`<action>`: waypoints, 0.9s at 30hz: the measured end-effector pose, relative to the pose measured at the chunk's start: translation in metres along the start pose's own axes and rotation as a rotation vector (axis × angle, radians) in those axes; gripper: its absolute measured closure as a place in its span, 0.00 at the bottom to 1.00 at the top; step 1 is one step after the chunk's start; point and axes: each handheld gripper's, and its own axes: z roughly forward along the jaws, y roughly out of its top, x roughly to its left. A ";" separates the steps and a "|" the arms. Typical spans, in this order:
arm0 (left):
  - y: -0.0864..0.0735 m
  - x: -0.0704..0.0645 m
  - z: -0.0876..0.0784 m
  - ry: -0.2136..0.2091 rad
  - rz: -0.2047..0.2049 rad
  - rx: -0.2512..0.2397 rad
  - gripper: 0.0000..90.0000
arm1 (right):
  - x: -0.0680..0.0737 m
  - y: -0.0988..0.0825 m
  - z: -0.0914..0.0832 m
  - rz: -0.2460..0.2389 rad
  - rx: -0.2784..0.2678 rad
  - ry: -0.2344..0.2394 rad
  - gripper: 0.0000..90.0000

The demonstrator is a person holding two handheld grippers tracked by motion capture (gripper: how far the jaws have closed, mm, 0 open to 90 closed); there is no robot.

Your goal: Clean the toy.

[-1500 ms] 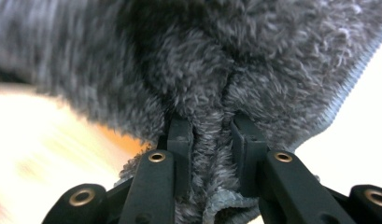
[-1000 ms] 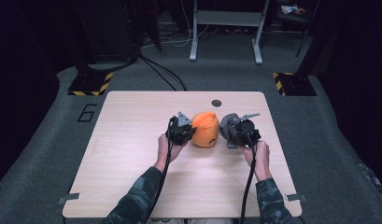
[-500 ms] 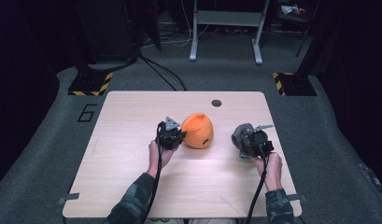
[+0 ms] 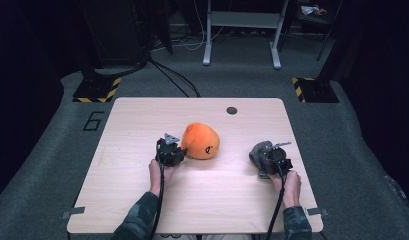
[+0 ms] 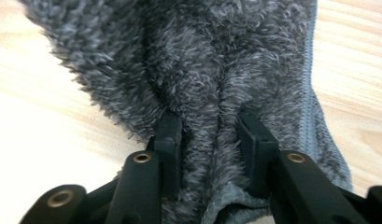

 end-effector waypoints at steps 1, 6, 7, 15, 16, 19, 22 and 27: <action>-0.001 0.002 0.001 0.000 -0.007 -0.001 0.78 | 0.000 -0.001 0.001 0.005 -0.006 0.001 0.67; -0.003 0.008 -0.002 0.008 -0.027 0.004 0.59 | -0.001 -0.001 -0.001 0.017 -0.013 -0.007 0.48; -0.003 0.010 -0.004 0.005 -0.024 0.012 0.55 | -0.002 -0.002 -0.002 0.016 -0.029 0.001 0.45; -0.008 0.015 -0.023 0.014 -0.032 -0.004 0.29 | -0.010 -0.013 -0.030 0.039 -0.142 0.033 0.16; -0.012 0.018 -0.031 0.029 -0.031 -0.009 0.26 | -0.012 -0.017 -0.035 0.039 -0.155 0.034 0.14; -0.023 0.026 -0.046 0.051 -0.031 -0.008 0.21 | -0.017 -0.026 -0.042 0.041 -0.185 0.030 0.10; -0.035 0.034 -0.057 0.081 -0.035 0.005 0.19 | -0.022 -0.038 -0.047 0.045 -0.199 0.020 0.08; -0.059 0.048 -0.070 0.133 -0.046 0.027 0.16 | -0.033 -0.061 -0.041 0.062 -0.205 0.009 0.05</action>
